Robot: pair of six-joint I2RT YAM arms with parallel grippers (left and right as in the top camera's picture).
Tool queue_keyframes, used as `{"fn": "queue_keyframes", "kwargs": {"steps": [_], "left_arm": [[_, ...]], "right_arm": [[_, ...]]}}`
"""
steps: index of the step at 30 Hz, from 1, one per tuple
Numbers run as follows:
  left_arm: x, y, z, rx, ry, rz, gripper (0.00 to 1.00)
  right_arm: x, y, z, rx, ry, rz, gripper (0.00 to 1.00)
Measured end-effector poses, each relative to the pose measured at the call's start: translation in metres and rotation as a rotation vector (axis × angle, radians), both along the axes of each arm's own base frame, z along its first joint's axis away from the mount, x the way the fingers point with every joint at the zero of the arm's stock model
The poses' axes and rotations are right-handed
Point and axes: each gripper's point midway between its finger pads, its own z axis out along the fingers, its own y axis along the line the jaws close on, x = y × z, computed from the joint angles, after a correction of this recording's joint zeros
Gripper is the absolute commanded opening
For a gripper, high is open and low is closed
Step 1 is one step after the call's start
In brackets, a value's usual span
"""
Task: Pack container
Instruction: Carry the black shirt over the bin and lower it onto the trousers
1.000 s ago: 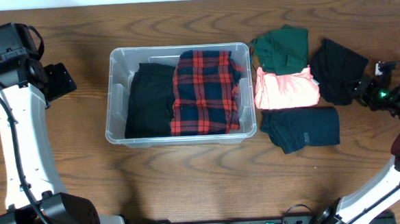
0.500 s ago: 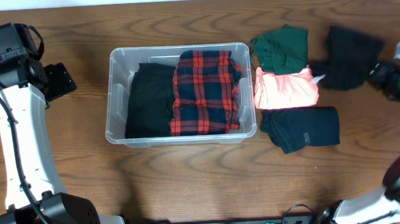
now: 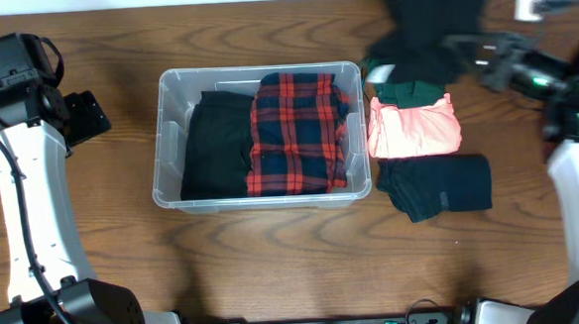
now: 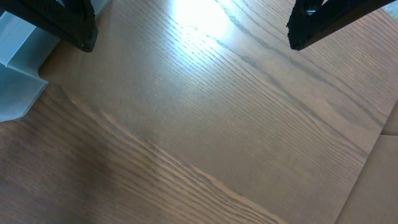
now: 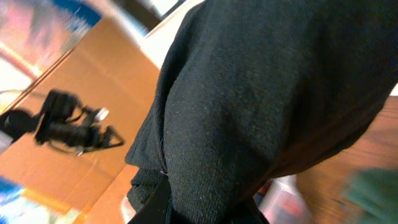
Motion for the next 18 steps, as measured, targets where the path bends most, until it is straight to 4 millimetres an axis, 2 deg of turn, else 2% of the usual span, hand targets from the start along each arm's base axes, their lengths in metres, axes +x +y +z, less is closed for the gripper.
{"fn": "queue_keyframes", "kwargs": {"steps": [5, 10, 14, 16, 17, 18], "left_arm": [[0.000, 0.000, 0.000, 0.001, -0.001, 0.000, 0.98], [0.000, 0.000, 0.000, 0.000, 0.000, 0.000, 0.98], [0.000, 0.000, 0.000, 0.001, -0.001, 0.000, 0.98], [0.000, 0.000, 0.000, 0.001, -0.001, 0.000, 0.98], [0.000, 0.000, 0.000, 0.000, 0.000, 0.000, 0.98], [0.000, 0.000, 0.000, 0.001, -0.001, 0.000, 0.98]], "right_arm": [[-0.006, 0.102, 0.009, -0.012, -0.078, 0.132, 0.01], [-0.026, 0.203, 0.006, 0.008, -0.164, 0.257, 0.01], [-0.040, 0.261, -0.019, 0.011, -0.150, 0.317, 0.01], [-0.043, 0.284, -0.042, -0.005, -0.110, 0.333, 0.01], [-0.045, 0.298, -0.061, -0.019, -0.078, 0.340, 0.01], [-0.045, 0.306, -0.073, -0.027, -0.052, 0.341, 0.01]]}}
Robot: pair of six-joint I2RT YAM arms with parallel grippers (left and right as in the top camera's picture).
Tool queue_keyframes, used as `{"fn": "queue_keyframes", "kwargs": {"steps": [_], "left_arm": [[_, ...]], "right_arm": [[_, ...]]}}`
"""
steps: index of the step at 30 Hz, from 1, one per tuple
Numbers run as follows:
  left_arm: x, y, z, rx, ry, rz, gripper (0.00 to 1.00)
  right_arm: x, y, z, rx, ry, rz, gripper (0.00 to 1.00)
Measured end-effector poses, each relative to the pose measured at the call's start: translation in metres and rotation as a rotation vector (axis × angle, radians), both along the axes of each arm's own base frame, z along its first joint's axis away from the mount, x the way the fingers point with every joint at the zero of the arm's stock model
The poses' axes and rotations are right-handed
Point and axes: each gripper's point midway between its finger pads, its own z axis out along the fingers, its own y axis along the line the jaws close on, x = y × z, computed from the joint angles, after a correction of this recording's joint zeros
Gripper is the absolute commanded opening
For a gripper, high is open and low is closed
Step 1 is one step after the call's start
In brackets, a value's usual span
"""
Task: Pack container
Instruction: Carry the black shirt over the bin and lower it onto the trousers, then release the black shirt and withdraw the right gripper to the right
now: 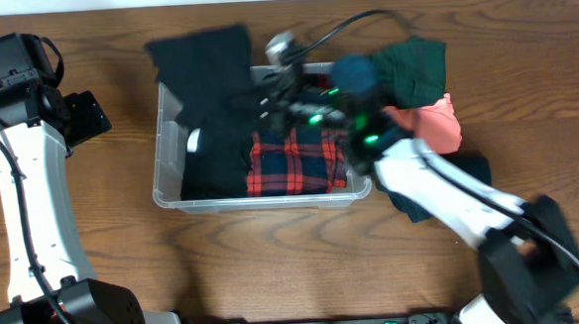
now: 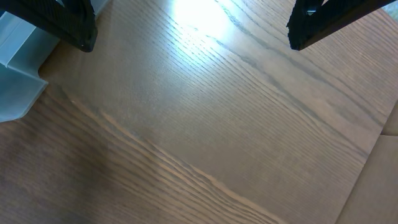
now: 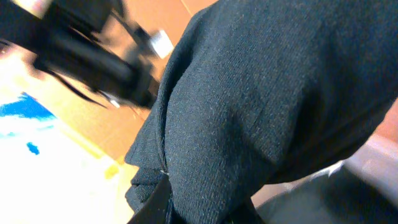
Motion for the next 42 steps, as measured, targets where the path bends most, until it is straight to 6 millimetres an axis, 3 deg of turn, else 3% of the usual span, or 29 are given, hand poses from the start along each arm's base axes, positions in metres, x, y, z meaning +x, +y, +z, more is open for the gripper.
{"fn": "queue_keyframes", "kwargs": {"steps": [5, 7, 10, 15, 22, 24, 27, 29, 35, 38, 42], "left_arm": [[0.000, 0.000, 0.000, 0.000, 0.000, 0.000, 0.98], [0.000, 0.000, 0.000, 0.000, 0.000, 0.000, 0.98], [0.000, 0.000, 0.000, 0.000, 0.000, 0.000, 0.98], [0.000, 0.000, 0.000, 0.000, 0.000, 0.000, 0.98], [0.000, 0.000, 0.000, 0.000, 0.000, 0.000, 0.98], [0.000, 0.000, 0.000, 0.000, 0.000, 0.000, 0.98], [0.000, 0.000, 0.000, 0.000, 0.000, 0.000, 0.98], [0.000, 0.000, 0.000, 0.000, 0.000, 0.000, 0.98], [0.000, 0.000, 0.000, 0.000, 0.000, 0.000, 0.98], [0.000, 0.000, 0.000, 0.000, 0.000, 0.000, 0.98], [0.000, 0.000, 0.000, 0.000, 0.000, 0.000, 0.98]], "right_arm": [[-0.004, 0.036, -0.077, -0.059, 0.176, 0.002, 0.01], [-0.006, 0.042, -0.097, -0.079, 0.228, -0.005, 0.01], [-0.006, 0.045, -0.110, -0.096, 0.274, -0.028, 0.01], [0.005, 0.037, -0.119, -0.117, 0.316, -0.095, 0.01], [0.024, 0.011, -0.144, -0.191, 0.394, -0.206, 0.03], [0.025, 0.010, -0.146, -0.201, 0.388, -0.213, 0.15], [0.026, 0.010, -0.148, -0.210, 0.375, -0.219, 0.49], [0.027, 0.009, -0.147, -0.211, 0.369, -0.221, 0.57], [0.024, -0.001, -0.153, -0.230, 0.414, -0.184, 0.65], [0.027, -0.018, -0.156, -0.263, 0.441, -0.188, 0.70], [0.036, -0.053, -0.142, -0.326, 0.404, -0.235, 0.70]]}}
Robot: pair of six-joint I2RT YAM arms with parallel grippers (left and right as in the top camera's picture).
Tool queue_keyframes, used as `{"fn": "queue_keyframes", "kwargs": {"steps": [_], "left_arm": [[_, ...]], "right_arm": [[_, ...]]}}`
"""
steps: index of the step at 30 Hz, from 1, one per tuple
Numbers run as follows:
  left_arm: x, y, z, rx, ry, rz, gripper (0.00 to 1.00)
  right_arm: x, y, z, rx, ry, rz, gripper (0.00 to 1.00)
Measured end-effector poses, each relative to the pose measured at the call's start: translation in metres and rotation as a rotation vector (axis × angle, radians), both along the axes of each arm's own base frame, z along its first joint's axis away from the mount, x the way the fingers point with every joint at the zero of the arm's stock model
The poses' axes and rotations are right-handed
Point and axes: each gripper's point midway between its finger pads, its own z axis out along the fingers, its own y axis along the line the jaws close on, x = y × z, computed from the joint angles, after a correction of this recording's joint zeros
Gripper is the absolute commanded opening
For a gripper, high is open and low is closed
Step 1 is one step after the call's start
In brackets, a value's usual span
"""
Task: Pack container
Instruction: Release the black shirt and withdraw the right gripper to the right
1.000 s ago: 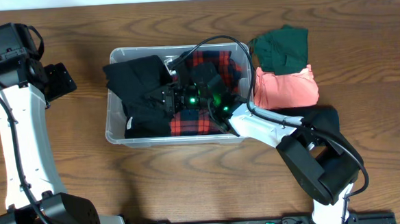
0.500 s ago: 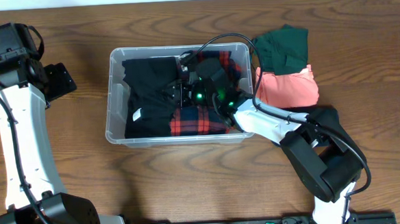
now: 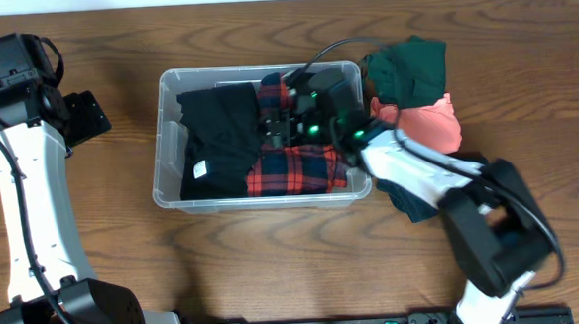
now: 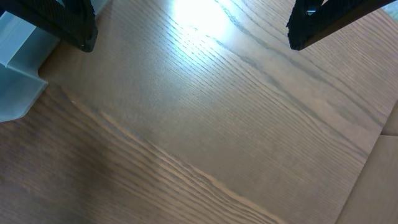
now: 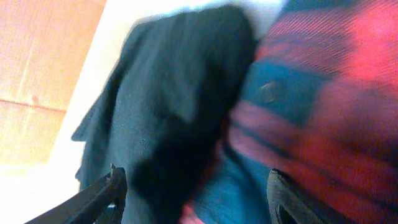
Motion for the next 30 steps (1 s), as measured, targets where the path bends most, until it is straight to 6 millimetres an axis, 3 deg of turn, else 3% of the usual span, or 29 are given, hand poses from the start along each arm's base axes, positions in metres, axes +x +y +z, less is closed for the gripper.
{"fn": "queue_keyframes", "kwargs": {"steps": [3, 10, 12, 14, 19, 22, 25, 30], "left_arm": [[0.000, 0.000, 0.000, 0.000, 0.000, 0.000, 0.98], [0.000, 0.000, 0.000, 0.000, 0.000, 0.000, 0.98], [0.000, 0.000, 0.000, 0.000, 0.000, 0.000, 0.98], [0.000, 0.000, 0.000, 0.000, 0.000, 0.000, 0.98], [0.000, 0.000, 0.000, 0.000, 0.000, 0.000, 0.98], [0.000, 0.000, 0.000, 0.000, 0.000, 0.000, 0.98], [0.000, 0.000, 0.000, 0.000, 0.000, 0.000, 0.98], [0.000, 0.000, 0.000, 0.000, 0.000, 0.000, 0.98]], "right_arm": [[0.012, -0.033, 0.030, -0.038, -0.088, -0.040, 0.72], [0.019, -0.123, 0.131, -0.052, -0.299, -0.174, 0.78], [0.019, -0.161, 0.150, -0.067, -0.315, -0.252, 0.82], [0.022, -0.214, 0.155, -0.104, -0.299, -0.368, 0.84], [0.028, -0.331, 0.124, -0.210, -0.173, -0.625, 0.86], [0.031, -0.384, 0.098, -0.245, -0.110, -0.719, 0.86], [0.040, -0.413, 0.067, -0.254, -0.059, -0.746, 0.86], [0.067, -0.416, 0.009, -0.216, -0.016, -0.689, 0.86]]}}
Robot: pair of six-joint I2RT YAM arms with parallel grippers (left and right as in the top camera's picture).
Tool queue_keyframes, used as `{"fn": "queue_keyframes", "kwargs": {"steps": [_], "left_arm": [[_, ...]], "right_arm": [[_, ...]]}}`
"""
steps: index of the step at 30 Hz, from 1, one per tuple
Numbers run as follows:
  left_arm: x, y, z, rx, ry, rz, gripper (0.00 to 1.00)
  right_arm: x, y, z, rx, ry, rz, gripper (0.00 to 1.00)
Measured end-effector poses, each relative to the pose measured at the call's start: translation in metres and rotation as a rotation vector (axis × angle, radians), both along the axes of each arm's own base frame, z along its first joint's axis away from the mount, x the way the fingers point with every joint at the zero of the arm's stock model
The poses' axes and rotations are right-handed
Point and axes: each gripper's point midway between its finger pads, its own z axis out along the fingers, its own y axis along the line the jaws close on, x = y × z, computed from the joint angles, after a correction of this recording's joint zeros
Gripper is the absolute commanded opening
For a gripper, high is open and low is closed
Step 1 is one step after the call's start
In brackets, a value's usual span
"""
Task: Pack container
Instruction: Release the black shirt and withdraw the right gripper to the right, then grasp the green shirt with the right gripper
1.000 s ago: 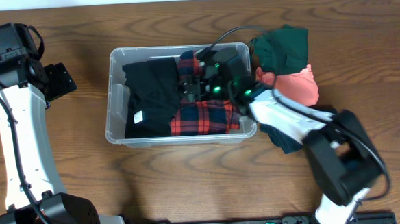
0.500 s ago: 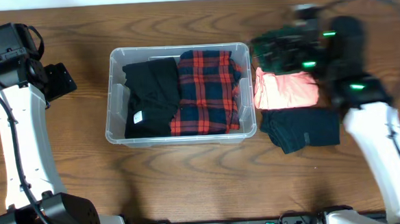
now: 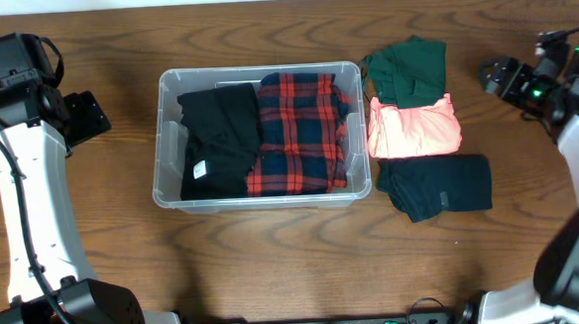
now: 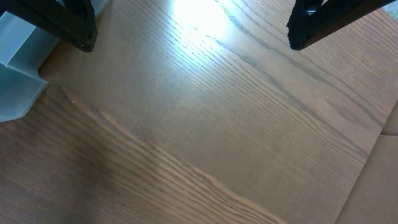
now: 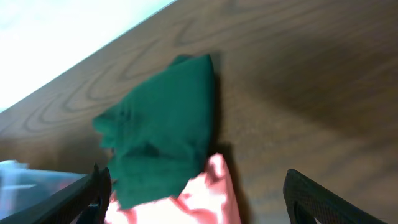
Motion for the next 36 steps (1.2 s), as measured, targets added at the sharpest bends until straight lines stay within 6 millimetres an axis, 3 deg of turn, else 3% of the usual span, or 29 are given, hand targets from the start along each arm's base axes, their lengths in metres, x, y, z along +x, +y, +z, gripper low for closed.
{"fn": "queue_keyframes", "kwargs": {"steps": [4, 10, 14, 20, 23, 26, 29, 36], "left_arm": [[0.000, 0.000, 0.000, 0.000, 0.000, 0.000, 0.98], [0.000, 0.000, 0.000, 0.000, 0.000, 0.000, 0.98], [0.000, 0.000, 0.000, 0.000, 0.000, 0.000, 0.98], [0.000, 0.000, 0.000, 0.000, 0.000, 0.000, 0.98], [0.000, 0.000, 0.000, 0.000, 0.000, 0.000, 0.98], [0.000, 0.000, 0.000, 0.000, 0.000, 0.000, 0.98], [0.000, 0.000, 0.000, 0.000, 0.000, 0.000, 0.98], [0.000, 0.000, 0.000, 0.000, 0.000, 0.000, 0.98]], "right_arm": [[0.021, 0.002, -0.042, 0.066, -0.002, 0.026, 0.88], [0.039, 0.009, -0.084, 0.154, -0.002, 0.019, 0.88], [0.046, 0.026, -0.100, 0.213, 0.002, 0.038, 0.88], [0.050, 0.059, -0.099, 0.260, 0.011, 0.084, 0.86], [0.051, 0.073, -0.101, 0.260, 0.022, 0.098, 0.77], [0.052, 0.083, -0.104, 0.252, 0.041, 0.095, 0.60], [0.051, 0.083, -0.109, 0.245, 0.060, 0.076, 0.39], [0.052, 0.077, -0.106, 0.270, 0.043, 0.074, 0.16]]}}
